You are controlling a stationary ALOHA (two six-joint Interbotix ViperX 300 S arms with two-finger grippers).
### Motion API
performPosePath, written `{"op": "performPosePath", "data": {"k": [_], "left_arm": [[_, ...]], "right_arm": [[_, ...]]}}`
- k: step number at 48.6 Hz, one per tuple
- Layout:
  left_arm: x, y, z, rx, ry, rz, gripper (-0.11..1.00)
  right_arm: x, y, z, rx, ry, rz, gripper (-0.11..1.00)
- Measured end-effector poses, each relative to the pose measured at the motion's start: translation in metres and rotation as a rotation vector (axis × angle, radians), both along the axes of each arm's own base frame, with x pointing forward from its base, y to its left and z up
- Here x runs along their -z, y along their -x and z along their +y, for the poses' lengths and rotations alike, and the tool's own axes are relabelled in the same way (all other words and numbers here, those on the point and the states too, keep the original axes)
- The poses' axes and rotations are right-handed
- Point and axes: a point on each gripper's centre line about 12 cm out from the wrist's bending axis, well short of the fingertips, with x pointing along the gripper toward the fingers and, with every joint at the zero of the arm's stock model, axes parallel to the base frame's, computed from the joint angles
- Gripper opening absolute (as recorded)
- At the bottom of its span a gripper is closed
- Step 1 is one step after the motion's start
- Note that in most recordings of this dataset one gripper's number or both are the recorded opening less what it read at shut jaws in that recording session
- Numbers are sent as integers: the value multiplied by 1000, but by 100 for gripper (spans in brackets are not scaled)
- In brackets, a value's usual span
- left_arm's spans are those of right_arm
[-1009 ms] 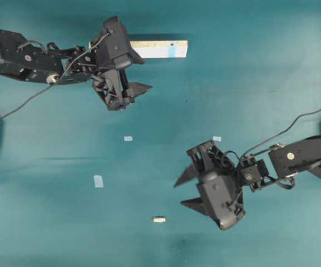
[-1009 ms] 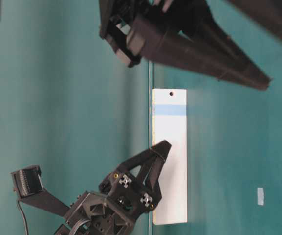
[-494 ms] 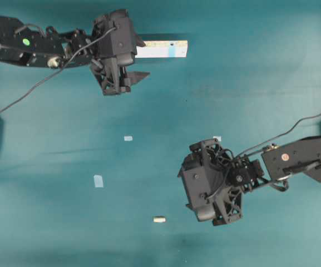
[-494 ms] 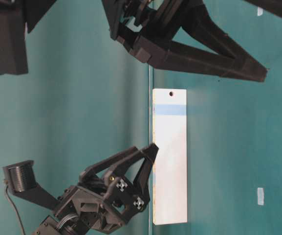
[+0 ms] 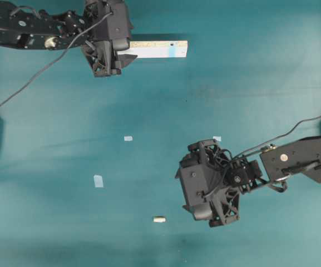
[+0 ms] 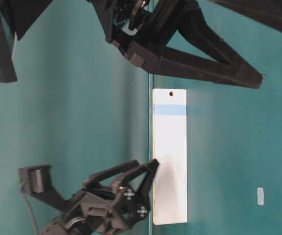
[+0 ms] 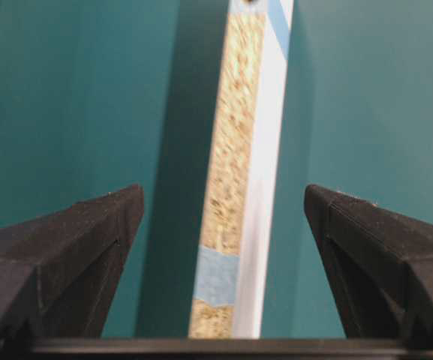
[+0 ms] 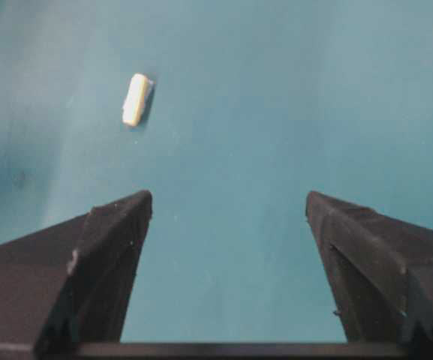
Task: Move the wooden board into place and insert the rod into its hole.
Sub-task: 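Move the left gripper onto the white board's left end and grasp it, then drag the held board with the left gripper toward the table center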
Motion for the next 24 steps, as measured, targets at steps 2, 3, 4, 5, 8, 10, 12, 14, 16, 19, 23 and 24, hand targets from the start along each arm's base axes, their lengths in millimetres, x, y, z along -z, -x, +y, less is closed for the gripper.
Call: {"op": "performPosePath", "data": {"k": [2,3,4,5,8,10,12,14,16,19,23,24], "left_arm": [[4,0,0,0,4,8,91],[5,0,0,0,5,11,91],[6,-1,0,-1,8,13,91],[8,-1,0,-1,10,17,91],[13,-1,0,-1,15,28,91],[16,-1,1,-2,20,35,91],[18,-2,1,-2,21,37,91],[21,-2,2,-5,25,42,91],[23,-3,2,-4,24,44,91],[27,-3,4,-9,25,47,91],[34,-3,8,-16,25,48,91],[36,-3,8,-18,24,48,91]], "right_arm": [[0,0,0,0,1,1,89],[-1,0,1,-1,1,1,89],[0,0,1,-1,1,3,89],[-1,0,1,-1,2,4,89],[-1,-1,1,0,4,10,89],[-2,-1,0,2,6,14,89],[-1,-1,0,2,8,20,89],[-1,-1,0,2,9,23,89],[-3,-2,1,3,8,21,89],[-2,-2,1,3,10,24,89],[-4,-3,1,4,8,21,89],[-5,-3,1,5,6,19,89]]}}
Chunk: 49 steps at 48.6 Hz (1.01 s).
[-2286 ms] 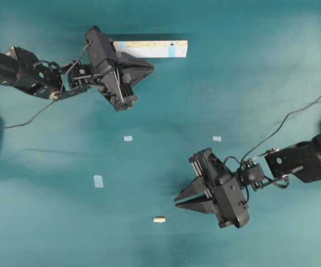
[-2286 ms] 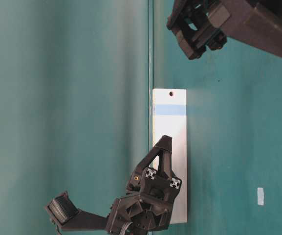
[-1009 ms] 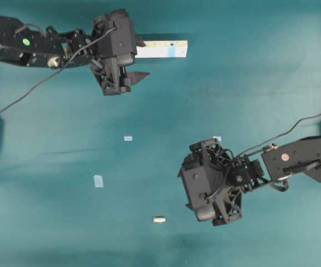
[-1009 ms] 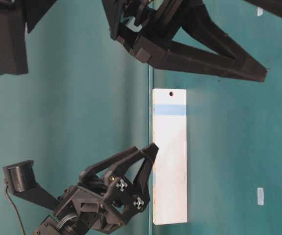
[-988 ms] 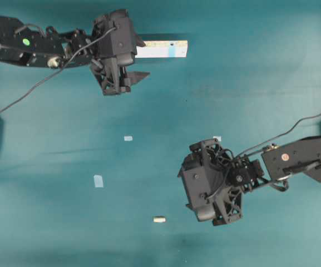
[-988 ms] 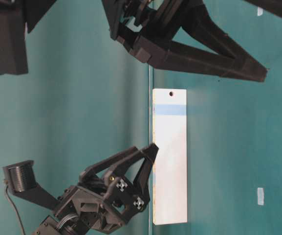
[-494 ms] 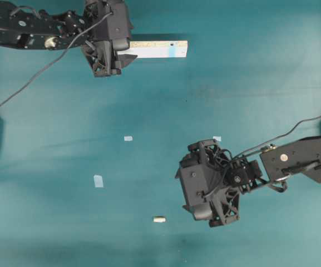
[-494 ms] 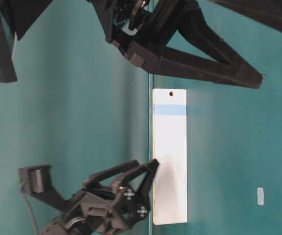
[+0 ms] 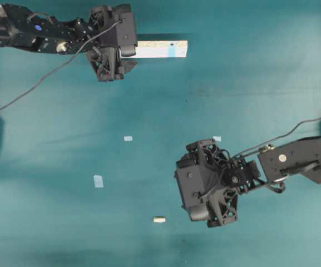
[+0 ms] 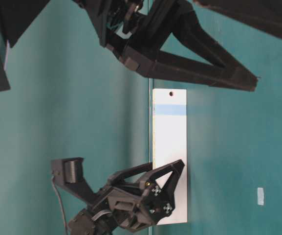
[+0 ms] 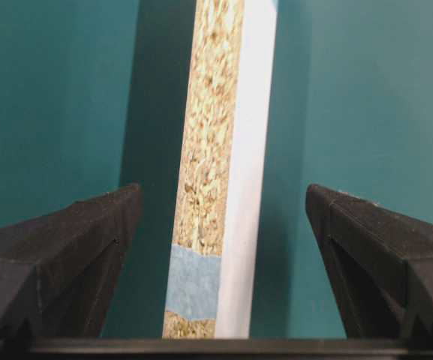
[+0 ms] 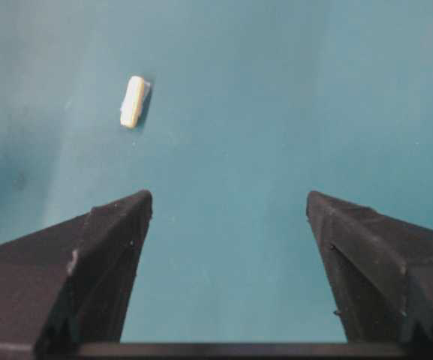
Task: Move the wooden board into place and insert the rod into its hole.
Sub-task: 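Drag the held board with the left gripper toward the table center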
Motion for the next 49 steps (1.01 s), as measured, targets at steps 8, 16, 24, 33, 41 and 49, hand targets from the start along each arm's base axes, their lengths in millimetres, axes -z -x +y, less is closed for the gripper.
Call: {"op": "performPosePath", "data": {"k": [8,16,24,33,41,49], "left_arm": [[7,-2,2,-4,1,4,91],[12,-2,4,-7,5,11,90],[14,-2,5,-8,7,15,89],[15,-3,5,-7,7,15,63],[16,-2,5,-11,15,27,20],[16,-2,6,-12,15,27,21]], "right_arm": [[-1,-1,0,0,0,-2,89],[-3,-3,1,0,-2,-9,89],[-3,-3,1,0,-2,-9,89],[-4,-3,1,0,-3,-12,89],[-3,-3,1,0,-2,-7,89],[-3,-3,1,0,-2,-9,89]]}}
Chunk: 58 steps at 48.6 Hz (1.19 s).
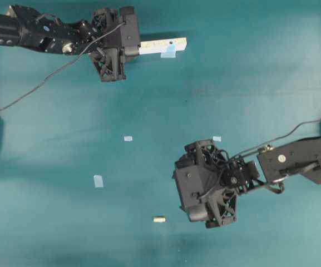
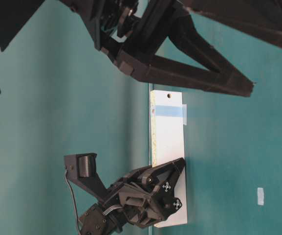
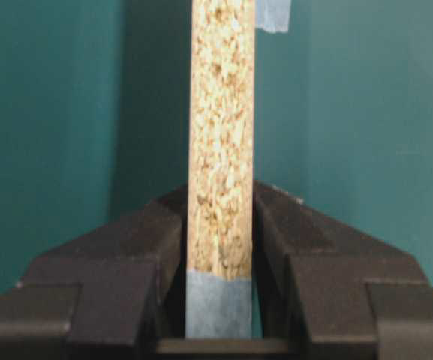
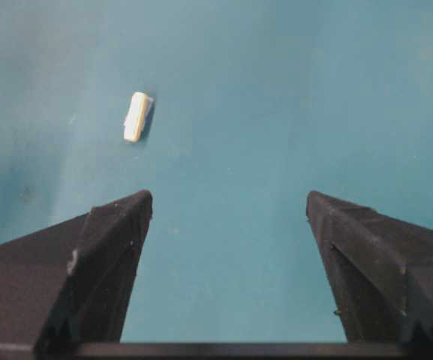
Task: Move the wooden board into place and insert the rod into its hole.
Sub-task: 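Drag the held board with the left gripper toward the table center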
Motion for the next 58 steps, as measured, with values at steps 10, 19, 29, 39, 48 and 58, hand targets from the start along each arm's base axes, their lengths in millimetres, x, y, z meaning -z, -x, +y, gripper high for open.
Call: {"op": "performPosePath", "data": {"k": [10,19,29,39,48,58], "left_arm": [[1,0,0,0,2,4,21],[-3,-1,0,-1,13,16,21],[-31,-9,-2,-6,43,20,21],[-52,-22,-24,25,72,11,21],[-66,-37,-51,14,128,-45,21],[-68,-48,-79,7,187,-91,21]], "right_arm": [[1,0,0,0,0,1,89],[1,1,-1,2,6,16,89],[1,1,0,2,11,29,89],[1,1,-1,4,12,31,89],[-1,-1,0,4,10,26,89],[-5,1,0,2,11,27,88]]}}
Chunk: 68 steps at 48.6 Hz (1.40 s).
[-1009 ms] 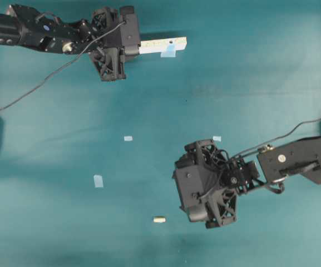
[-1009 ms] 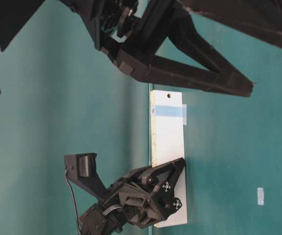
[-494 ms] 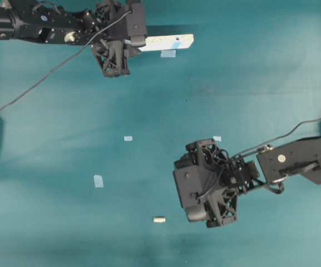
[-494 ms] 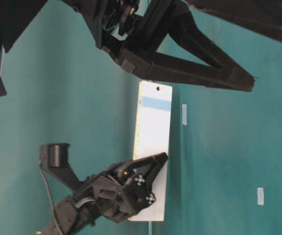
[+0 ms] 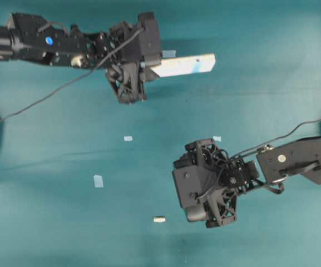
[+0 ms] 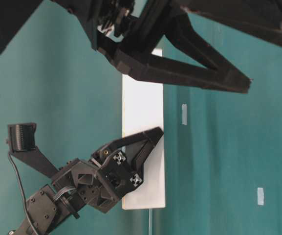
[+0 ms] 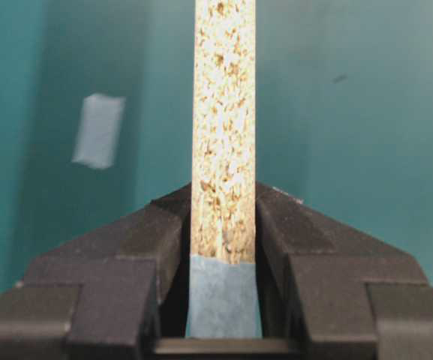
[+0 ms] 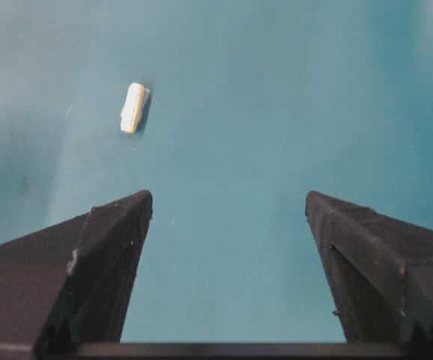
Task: Move the wooden board into place and insert the rod into its hole.
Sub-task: 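Drag the held board with the left gripper toward the table center, then slide the board further down and right with the left gripper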
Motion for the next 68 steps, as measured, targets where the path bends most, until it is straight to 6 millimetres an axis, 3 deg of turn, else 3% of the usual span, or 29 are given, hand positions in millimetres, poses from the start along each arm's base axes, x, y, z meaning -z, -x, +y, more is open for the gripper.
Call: {"op": "performPosePath", "data": {"k": [14,28,50,68], "left_arm": [[0,-12,-44,50,39,-64,21],[11,-14,-68,64,75,-86,21],[44,-17,-83,76,89,-91,21],[58,-18,-94,101,93,-64,21]], "right_arm": [[-8,8,3,-9,14,31,88],[-8,9,5,46,-41,48,88],[-7,10,8,73,-75,58,85],[-7,10,8,75,-78,59,85]]}}
